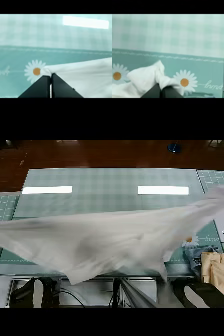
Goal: Fold the shirts.
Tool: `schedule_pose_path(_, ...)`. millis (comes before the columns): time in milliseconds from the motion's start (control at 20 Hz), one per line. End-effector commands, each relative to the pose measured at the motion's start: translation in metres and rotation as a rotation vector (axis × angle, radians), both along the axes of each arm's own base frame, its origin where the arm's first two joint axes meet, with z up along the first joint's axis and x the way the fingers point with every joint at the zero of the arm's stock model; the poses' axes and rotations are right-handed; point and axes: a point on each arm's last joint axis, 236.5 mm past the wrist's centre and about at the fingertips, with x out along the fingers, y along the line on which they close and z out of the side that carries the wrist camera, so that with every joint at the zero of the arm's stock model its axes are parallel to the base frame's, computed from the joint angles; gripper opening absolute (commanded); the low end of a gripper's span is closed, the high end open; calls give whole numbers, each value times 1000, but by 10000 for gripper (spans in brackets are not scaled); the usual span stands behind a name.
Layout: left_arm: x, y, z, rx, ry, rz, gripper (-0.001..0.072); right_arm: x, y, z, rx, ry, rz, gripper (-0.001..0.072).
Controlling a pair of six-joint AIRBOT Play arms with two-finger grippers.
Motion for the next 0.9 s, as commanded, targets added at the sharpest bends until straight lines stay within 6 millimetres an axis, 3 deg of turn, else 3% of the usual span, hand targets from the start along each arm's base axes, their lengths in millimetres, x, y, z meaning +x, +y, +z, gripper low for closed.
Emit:
schedule_pose_path(0,40,22,-72,-127,121,68,18,74,-6,-89,-36,110,9,20)
schedule_pose_path(200,109,54,-129,-225,98,136,19,155,9,-158,26,102,23,21)
schedule_pose_path(400,158,81,-181,-270,178,179,19,215,31,-192,144,-5,10,21)
schedule_pose_path(600,195,75,-227,-291,238,138,20,254,38,-203,210,-113,-24,21)
schedule_pose_path(850,245,64,-255,-292,179,179,21,273,38,-217,228,-151,-47,22)
